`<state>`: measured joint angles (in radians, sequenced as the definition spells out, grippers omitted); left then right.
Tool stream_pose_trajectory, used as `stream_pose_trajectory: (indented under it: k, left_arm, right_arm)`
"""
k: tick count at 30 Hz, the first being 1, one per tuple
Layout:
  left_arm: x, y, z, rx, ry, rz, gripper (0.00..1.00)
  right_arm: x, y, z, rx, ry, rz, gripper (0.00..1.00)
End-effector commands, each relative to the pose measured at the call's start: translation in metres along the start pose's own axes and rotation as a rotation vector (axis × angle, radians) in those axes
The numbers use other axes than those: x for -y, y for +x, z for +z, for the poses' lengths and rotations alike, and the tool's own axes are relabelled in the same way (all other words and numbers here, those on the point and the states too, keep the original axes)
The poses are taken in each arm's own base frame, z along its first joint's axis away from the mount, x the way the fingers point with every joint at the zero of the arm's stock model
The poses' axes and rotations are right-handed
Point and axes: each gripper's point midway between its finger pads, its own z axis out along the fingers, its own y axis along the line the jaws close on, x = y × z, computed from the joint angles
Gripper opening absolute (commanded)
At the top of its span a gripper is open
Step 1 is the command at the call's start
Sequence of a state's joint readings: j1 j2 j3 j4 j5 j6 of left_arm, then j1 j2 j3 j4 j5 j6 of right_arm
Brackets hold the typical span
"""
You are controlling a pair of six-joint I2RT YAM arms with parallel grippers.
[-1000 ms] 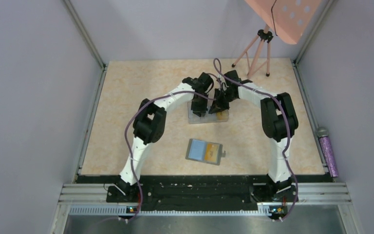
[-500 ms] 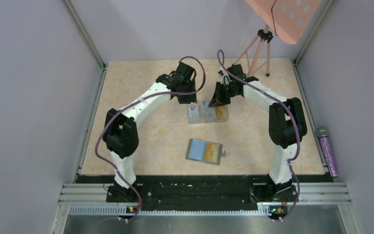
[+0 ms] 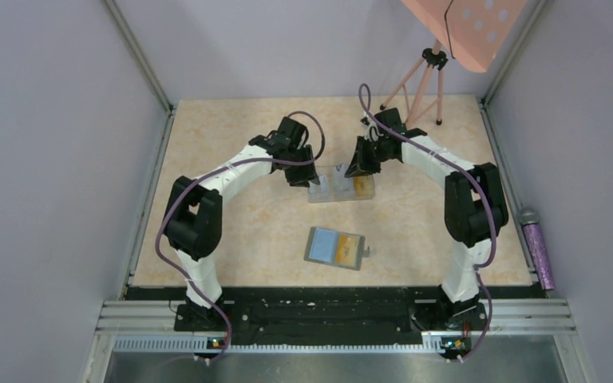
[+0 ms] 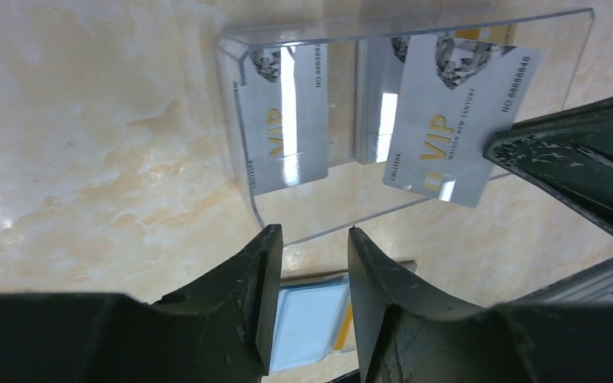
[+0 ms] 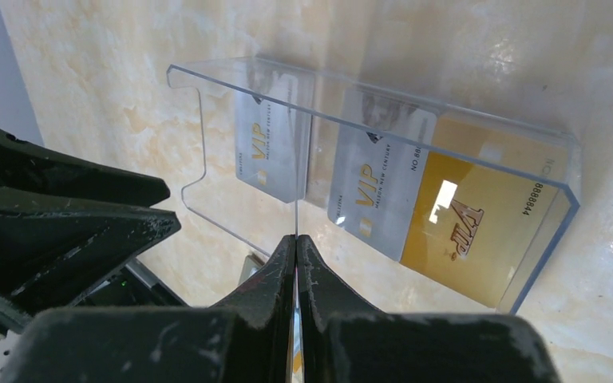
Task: Put the credit cards into the card holder
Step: Pick up the credit card from the storage box.
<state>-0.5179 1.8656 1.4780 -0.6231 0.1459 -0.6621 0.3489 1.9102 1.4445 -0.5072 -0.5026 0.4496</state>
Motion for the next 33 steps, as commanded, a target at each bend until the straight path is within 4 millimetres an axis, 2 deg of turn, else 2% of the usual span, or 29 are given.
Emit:
stream_pose_trajectory:
  k: [1, 3, 6, 10, 14, 21, 23, 27, 33]
  left_arm:
    - [0.035, -0.013, -0.009, 0.032, 0.17, -0.018, 0.42]
    - [0.036, -0.015, 0.004, 0.016, 0.166, -0.022, 0.38]
    - [0.042, -0.023, 0.017, -0.004, 0.156, -0.011, 0.24]
    - [0.047, -0.029, 0.019, 0.003, 0.143, 0.009, 0.17]
    - [0.051, -0.036, 0.003, 0.046, 0.167, 0.014, 0.18]
    - [0.054, -0.047, -0.034, 0.142, 0.314, -0.061, 0.37]
    - [0.055, -0.048, -0.041, 0.159, 0.36, -0.073, 0.4]
    - [0.063, -0.05, -0.061, 0.19, 0.449, -0.058, 0.42]
    - [0.089, -0.053, -0.089, 0.22, 0.674, -0.064, 0.42]
  right_arm:
    - [0.004, -0.008, -0.003, 0.045, 0.019, -0.021, 0.0]
    - [0.007, -0.008, 0.001, 0.042, 0.023, -0.014, 0.0]
    - [0.005, -0.009, 0.0, 0.05, 0.021, -0.019, 0.0]
    - [-0.007, -0.018, -0.012, 0.087, 0.001, -0.031, 0.0]
    - [-0.022, -0.03, -0.026, 0.131, -0.022, -0.041, 0.0]
    - [-0.049, -0.045, -0.052, 0.184, -0.067, -0.049, 0.0]
    - [-0.054, -0.047, -0.059, 0.197, -0.081, -0.048, 0.0]
    - [-0.064, -0.049, -0.071, 0.211, -0.113, -0.041, 0.0]
    - [-0.079, -0.046, -0.09, 0.207, -0.192, -0.025, 0.0]
